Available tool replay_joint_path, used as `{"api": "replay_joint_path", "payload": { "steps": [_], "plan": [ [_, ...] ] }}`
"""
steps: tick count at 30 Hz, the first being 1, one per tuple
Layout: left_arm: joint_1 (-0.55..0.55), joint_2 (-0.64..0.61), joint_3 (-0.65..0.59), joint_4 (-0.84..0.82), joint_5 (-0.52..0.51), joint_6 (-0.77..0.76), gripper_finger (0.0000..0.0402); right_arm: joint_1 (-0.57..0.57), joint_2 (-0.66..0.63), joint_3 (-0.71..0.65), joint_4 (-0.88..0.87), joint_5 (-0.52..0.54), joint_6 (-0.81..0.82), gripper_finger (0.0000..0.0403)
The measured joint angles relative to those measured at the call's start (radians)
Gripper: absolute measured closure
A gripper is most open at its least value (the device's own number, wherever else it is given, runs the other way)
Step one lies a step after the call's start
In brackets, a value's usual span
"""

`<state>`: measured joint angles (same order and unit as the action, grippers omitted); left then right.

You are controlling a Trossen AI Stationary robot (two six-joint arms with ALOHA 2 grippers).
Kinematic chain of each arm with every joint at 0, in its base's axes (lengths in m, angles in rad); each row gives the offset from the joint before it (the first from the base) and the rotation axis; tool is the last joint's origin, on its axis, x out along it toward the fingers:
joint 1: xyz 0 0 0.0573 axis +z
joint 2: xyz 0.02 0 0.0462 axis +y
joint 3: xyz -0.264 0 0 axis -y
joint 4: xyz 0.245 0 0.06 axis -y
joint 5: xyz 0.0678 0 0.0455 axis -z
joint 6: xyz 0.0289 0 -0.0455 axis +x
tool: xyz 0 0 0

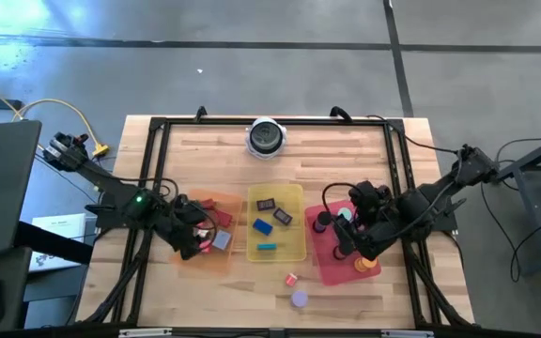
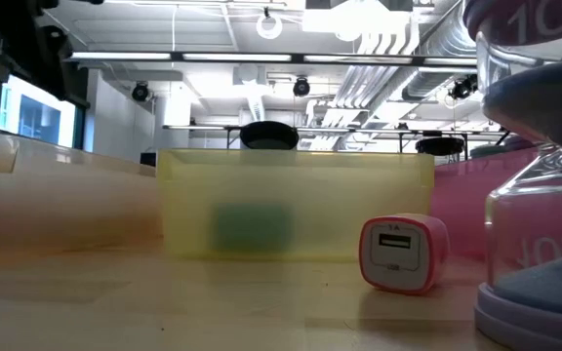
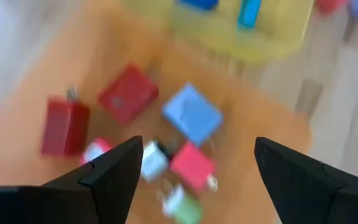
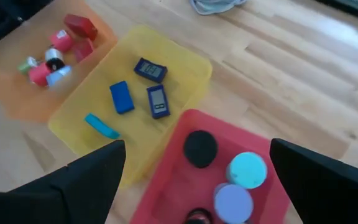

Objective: Pick & Place Office items
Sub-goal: Put the white hourglass timer into the red bin

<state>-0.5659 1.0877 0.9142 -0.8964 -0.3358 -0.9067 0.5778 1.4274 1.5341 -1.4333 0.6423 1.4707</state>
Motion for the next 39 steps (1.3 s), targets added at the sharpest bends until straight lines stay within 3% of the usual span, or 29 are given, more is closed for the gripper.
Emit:
{"api": "replay_joint_path", "payload": {
  "steps": [4, 13, 20, 24, 32, 39],
  "plan": [
    [-0.002, -0.022, 0.0, -0.05, 0.065, 0.02, 0.0099, 0.04, 0.004, 0.0, 0.025, 0.02, 0.103, 0.0014],
    [0.014, -0.047, 0.0, -0.038, 0.044, 0.306, 0.0099, 0.149, 0.035, 0.0, 0.143, 0.145, 0.254, 0.0014],
    [0.05, -0.047, 0.0, 0.005, 0.043, 0.39, 0.0099, 0.203, 0.073, 0.0, 0.232, 0.267, 0.337, 0.0014],
    [0.049, -0.05, 0.0, 0.126, 0.046, 0.45, 0.0099, 0.208, 0.099, 0.0, 0.321, 0.3, 0.308, 0.0014],
    [0.049, -0.049, 0.0, 0.537, 0.054, 0.553, 0.0099, 0.208, 0.137, 0.0, 0.369, 0.32, 0.3, 0.0014],
    [0.05, 0.01, 0.0, 0.745, -0.038, 0.66, 0.0099, 0.208, 0.132, 0.0, 0.365, 0.406, 0.164, 0.0014]
  ]
}}
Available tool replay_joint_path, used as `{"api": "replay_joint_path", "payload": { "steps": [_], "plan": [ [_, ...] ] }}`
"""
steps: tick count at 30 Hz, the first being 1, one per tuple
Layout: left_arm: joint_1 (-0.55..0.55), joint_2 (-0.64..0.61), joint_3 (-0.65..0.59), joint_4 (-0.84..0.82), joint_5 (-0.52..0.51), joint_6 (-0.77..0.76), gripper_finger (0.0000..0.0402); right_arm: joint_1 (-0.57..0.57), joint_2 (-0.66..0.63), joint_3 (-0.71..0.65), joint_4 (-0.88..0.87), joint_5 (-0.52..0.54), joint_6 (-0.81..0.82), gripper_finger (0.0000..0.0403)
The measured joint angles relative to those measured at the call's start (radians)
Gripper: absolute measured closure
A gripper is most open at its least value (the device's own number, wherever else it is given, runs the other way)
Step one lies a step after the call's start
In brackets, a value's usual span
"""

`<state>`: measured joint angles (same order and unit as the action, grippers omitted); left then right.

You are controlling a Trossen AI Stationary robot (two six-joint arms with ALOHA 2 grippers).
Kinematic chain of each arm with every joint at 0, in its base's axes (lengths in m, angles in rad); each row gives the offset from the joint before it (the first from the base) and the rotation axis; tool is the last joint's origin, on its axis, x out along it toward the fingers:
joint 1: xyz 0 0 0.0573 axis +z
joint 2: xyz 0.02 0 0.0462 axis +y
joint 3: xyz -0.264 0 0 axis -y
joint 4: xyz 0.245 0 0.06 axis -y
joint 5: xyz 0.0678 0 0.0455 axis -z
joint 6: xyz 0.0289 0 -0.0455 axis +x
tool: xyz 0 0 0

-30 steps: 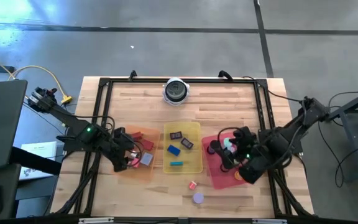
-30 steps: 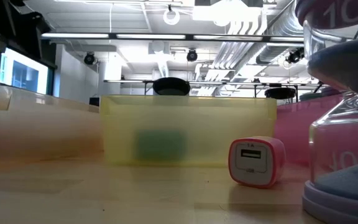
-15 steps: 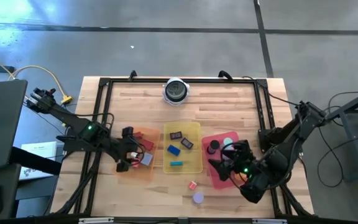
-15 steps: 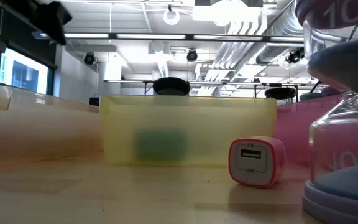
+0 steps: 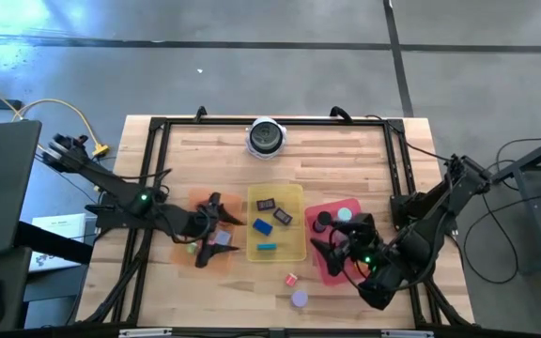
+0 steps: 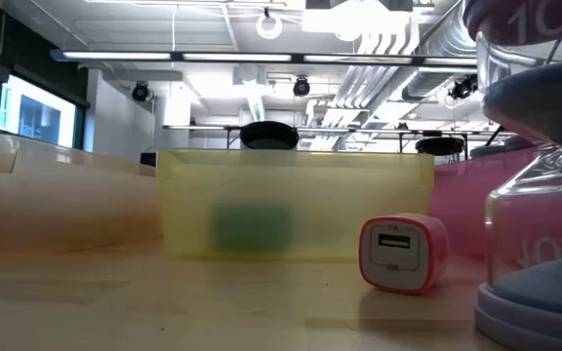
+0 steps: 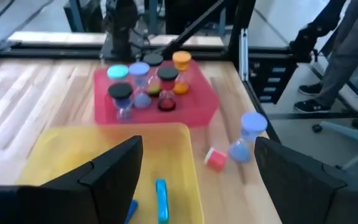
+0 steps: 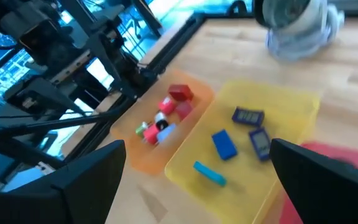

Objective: Pick & Place Office items
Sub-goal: Put the white hourglass timer into the red bin

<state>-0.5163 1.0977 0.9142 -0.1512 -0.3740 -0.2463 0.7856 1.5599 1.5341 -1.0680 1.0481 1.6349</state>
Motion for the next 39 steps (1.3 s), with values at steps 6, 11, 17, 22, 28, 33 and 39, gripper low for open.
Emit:
{"api": "replay_joint_path", "payload": {
  "steps": [6, 11, 17, 22, 28, 33, 39],
  "plan": [
    [0.0, 0.117, 0.0, 0.232, 0.0, 0.026, 0.0099, 0.0, -0.016, 0.0, 0.0, 0.025, -0.123, 0.0014],
    [-0.002, 0.271, 0.0, 0.446, 0.007, 0.1, 0.0099, 0.013, -0.036, 0.0, -0.001, 0.018, -0.215, 0.0014],
    [-0.011, 0.43, 0.0, 0.685, 0.021, 0.01, 0.0099, 0.043, -0.055, 0.0, -0.005, 0.023, -0.323, 0.0014],
    [-0.013, 0.526, 0.0, 0.746, 0.02, -0.021, 0.0099, 0.063, -0.06, 0.0, -0.019, 0.019, -0.383, 0.0014],
    [-0.053, 0.61, 0.0, 0.77, 0.02, 0.016, 0.0099, 0.074, -0.059, 0.0, -0.092, 0.019, -0.384, 0.0014],
    [-0.072, 0.679, 0.0, 0.869, 0.02, 0.013, 0.0099, 0.074, -0.059, 0.0, -0.125, 0.017, -0.406, 0.0014],
    [-0.058, 0.767, 0.0, 1.011, 0.019, 0.006, 0.0099, 0.061, -0.059, 0.0, -0.13, 0.014, -0.454, 0.0014]
  ]
}}
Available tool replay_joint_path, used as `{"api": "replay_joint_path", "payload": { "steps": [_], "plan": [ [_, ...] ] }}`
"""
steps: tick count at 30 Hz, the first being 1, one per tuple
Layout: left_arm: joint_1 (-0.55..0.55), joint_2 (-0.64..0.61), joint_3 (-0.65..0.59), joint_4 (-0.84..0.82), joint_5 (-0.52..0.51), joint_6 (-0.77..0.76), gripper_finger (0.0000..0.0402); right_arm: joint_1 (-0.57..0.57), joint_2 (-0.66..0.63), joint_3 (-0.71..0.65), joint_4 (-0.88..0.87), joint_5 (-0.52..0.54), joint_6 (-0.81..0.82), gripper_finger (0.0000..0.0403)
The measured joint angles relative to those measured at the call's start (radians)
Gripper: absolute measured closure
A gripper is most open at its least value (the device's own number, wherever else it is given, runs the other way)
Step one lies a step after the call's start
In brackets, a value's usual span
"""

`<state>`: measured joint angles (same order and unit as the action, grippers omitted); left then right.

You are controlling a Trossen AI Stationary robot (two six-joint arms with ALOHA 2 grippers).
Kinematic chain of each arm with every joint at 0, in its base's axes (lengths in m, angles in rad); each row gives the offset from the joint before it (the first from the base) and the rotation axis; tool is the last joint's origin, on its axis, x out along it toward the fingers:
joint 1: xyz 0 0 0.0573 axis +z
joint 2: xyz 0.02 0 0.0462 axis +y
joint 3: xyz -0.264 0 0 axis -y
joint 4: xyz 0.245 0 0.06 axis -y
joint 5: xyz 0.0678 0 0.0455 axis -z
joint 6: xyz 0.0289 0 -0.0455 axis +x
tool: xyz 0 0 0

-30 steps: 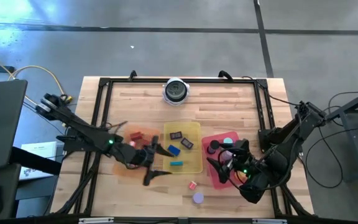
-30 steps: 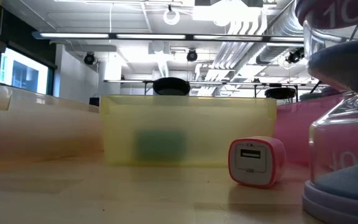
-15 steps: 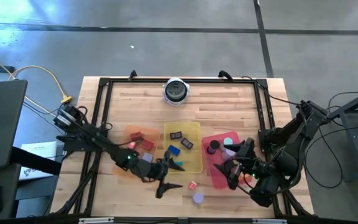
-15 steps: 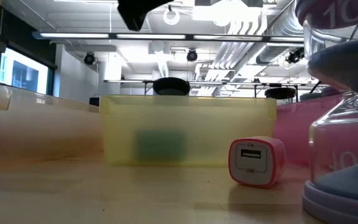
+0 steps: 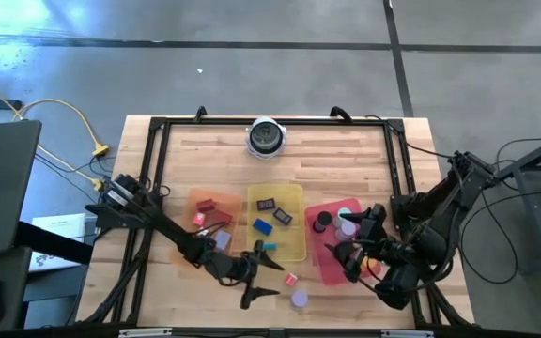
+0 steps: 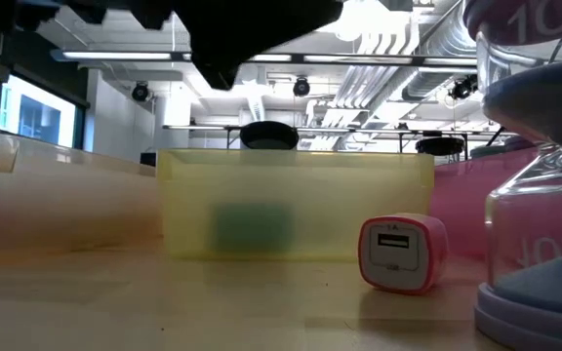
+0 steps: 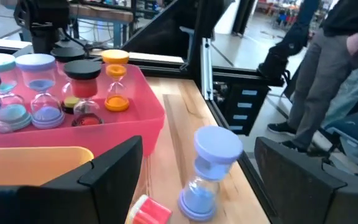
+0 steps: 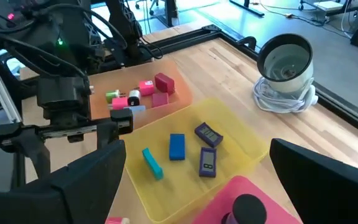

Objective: Pick & Place Office items
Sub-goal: Put the white hourglass timer into the red bin

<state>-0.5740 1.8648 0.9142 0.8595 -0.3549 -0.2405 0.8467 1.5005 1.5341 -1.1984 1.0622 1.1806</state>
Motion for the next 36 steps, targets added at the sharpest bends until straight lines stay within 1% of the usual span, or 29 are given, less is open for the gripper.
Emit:
{"api": "replay_joint_path", "payload": {
  "steps": [6, 10, 14, 17, 22, 26, 33, 36],
  "plan": [
    [0.028, 0.066, 0.0, 0.136, 0.009, 0.006, 0.0099, -0.019, 0.0, 0.0, -0.002, -0.03, -0.037, 0.0014],
    [0.041, 0.079, 0.0, 0.133, 0.041, 0.017, 0.0099, -0.03, 0.001, 0.0, -0.002, -0.053, -0.053, 0.0014],
    [0.041, 0.082, 0.002, 0.138, 0.075, 0.092, 0.0099, -0.032, 0.001, 0.0, -0.003, -0.048, -0.064, 0.0014],
    [0.041, 0.082, 0.007, 0.129, 0.098, 0.113, 0.0099, -0.034, 0.001, 0.0, -0.003, -0.05, -0.072, 0.0014],
    [0.041, 0.083, 0.027, 0.092, 0.114, 0.142, 0.0099, -0.039, 0.001, 0.0, -0.003, -0.057, -0.08, 0.0014],
    [0.041, 0.083, 0.066, 0.036, 0.126, 0.179, 0.0099, -0.038, 0.001, 0.0, -0.002, -0.061, -0.08, 0.0014],
    [0.023, 0.083, 0.14, -0.112, 0.13, 0.183, 0.0099, -0.038, 0.001, 0.0, 0.009, -0.077, -0.076, 0.0014],
    [0.016, 0.083, 0.146, -0.129, 0.129, 0.176, 0.0099, -0.037, 0.001, 0.0, 0.022, -0.078, -0.077, 0.0014]
  ]
}}
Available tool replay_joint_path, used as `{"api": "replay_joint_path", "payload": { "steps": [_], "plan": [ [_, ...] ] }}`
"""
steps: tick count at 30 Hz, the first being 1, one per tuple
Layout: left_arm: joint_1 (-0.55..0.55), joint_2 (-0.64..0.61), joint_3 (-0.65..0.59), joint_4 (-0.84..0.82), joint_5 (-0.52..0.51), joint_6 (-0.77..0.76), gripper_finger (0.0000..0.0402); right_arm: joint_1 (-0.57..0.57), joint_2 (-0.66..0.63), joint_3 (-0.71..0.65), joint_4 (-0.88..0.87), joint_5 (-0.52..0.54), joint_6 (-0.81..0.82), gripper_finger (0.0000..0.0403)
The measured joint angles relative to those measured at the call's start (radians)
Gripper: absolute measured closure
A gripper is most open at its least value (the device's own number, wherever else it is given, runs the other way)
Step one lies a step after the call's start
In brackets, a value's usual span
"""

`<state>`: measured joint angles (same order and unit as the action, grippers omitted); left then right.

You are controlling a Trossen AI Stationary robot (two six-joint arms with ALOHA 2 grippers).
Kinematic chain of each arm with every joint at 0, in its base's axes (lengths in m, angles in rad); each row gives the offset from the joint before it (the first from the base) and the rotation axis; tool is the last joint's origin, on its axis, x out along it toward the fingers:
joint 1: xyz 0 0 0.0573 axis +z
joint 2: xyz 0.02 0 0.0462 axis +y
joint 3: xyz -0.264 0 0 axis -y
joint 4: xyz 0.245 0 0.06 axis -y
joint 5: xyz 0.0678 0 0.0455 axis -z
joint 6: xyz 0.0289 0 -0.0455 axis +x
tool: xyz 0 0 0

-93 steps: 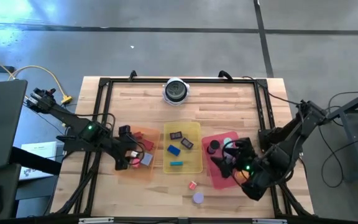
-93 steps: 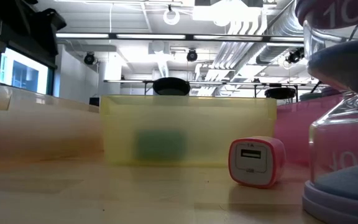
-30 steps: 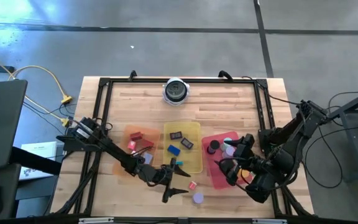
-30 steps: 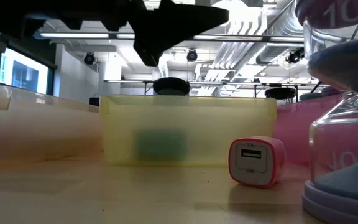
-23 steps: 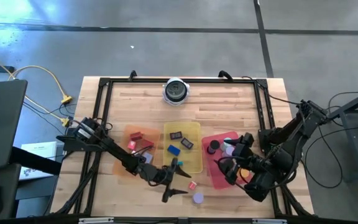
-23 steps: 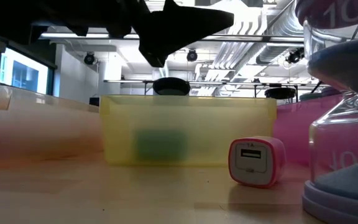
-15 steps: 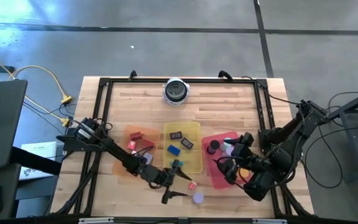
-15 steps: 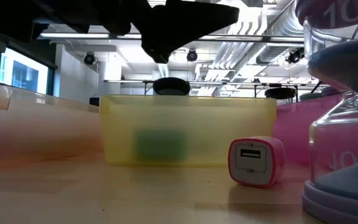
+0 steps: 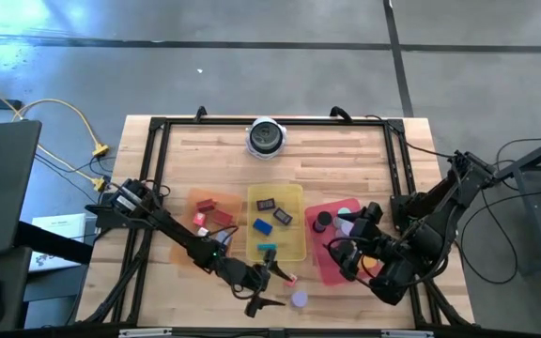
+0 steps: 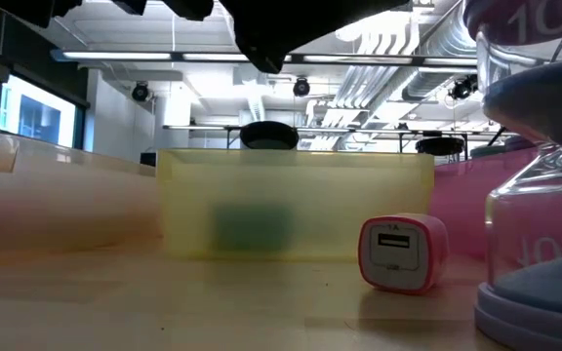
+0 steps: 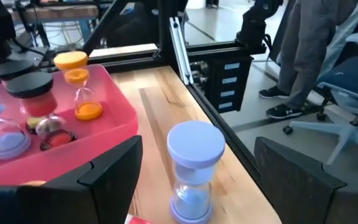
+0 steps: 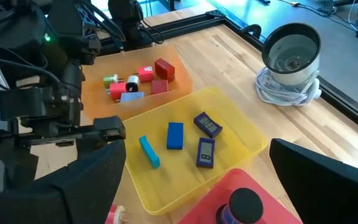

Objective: Pick & Place Office items
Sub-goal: Put the white hourglass timer into the red bin

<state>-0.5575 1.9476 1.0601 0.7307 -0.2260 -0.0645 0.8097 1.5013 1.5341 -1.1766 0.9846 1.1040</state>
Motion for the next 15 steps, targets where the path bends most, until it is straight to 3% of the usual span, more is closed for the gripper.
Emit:
{"api": "replay_joint_path", "payload": {
  "steps": [15],
  "plan": [
    [0.0, 0.078, 0.065, -0.016, -0.015, -0.003, 0.0099, 0.0, 0.0, 0.0, 0.046, -0.008, -0.002, 0.0014]
  ]
}}
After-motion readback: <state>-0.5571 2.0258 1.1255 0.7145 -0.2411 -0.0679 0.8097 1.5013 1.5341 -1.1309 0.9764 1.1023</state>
